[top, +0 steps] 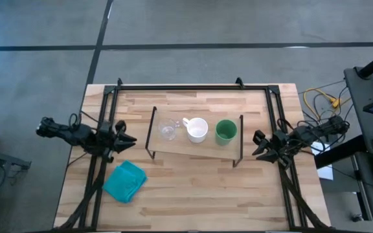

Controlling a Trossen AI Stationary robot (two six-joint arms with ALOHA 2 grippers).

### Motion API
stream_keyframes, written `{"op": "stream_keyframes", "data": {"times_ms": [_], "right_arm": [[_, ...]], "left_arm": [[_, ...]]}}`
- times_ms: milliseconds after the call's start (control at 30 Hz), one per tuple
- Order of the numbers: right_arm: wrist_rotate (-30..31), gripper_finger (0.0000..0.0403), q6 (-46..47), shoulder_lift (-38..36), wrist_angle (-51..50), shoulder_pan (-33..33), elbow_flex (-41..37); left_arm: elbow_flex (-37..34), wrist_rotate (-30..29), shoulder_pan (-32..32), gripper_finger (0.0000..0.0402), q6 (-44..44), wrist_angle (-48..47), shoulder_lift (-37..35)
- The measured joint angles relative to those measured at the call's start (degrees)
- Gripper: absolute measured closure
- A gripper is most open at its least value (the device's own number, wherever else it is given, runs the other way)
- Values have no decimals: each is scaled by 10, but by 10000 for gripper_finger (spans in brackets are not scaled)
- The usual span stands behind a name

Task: Stack small to large cups/mugs on shelf
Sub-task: Return to Home Position

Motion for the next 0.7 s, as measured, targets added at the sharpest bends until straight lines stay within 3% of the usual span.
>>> {"op": "stream_keyframes", "data": {"times_ms": [300, 700], "right_arm": [[0, 307, 0, 1, -4, 0, 0], [-1, 307, 0, 14, -5, 0, 0]], "left_arm": [[-65, 22, 0, 327, 0, 76, 0], [-66, 51, 0, 327, 55, 57, 6]]}}
